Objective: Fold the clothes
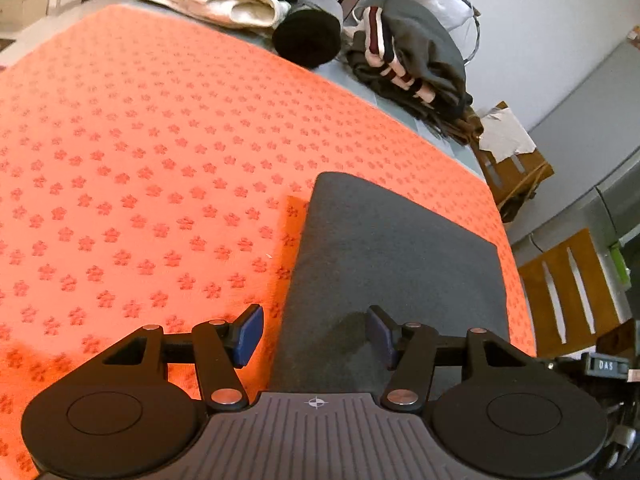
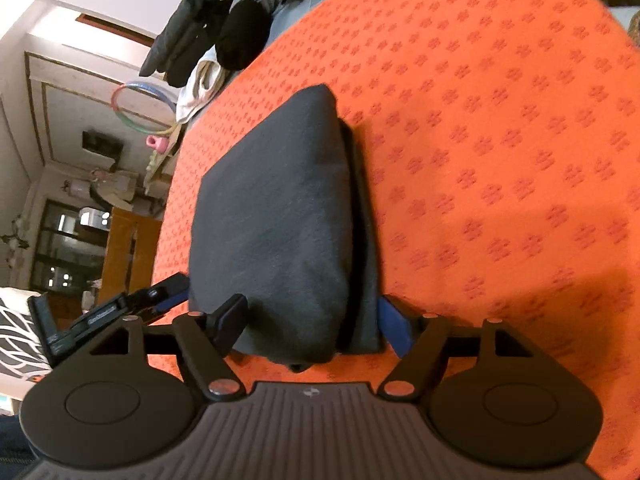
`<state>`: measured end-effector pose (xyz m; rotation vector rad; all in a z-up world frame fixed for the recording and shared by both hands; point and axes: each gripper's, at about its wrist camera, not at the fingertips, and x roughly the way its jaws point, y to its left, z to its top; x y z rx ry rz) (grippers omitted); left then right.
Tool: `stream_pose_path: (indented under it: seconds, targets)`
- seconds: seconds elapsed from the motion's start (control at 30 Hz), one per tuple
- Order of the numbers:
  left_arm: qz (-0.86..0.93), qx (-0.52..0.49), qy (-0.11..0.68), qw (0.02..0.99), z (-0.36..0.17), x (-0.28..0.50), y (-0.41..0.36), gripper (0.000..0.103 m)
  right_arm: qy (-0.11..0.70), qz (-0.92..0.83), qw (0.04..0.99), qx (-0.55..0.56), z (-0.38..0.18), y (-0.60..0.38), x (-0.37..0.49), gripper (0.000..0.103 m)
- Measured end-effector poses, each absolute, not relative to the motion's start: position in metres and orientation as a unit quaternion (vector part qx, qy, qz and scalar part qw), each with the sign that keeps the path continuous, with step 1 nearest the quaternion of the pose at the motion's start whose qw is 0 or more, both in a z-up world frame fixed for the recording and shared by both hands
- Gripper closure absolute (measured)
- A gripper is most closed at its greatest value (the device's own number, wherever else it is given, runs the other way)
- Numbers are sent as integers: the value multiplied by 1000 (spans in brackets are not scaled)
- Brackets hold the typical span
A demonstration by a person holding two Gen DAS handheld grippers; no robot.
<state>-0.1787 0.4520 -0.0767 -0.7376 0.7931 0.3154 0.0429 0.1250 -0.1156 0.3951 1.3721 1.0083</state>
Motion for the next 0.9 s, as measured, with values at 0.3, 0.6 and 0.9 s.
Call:
stream_pose_path:
  seconds: [0.3,0.6,0.9]
  targets:
    - [136,-387,382,828,-92,-156,455,35,606,427,649,172,-114,136,46,34]
    - [164,-398,360,828,-62,-158,442,73,594,407,659,217,-90,137,49,82]
    - [123,-394,292,863,14,-110,463,76,539,427,675,268,-20,140,103,82]
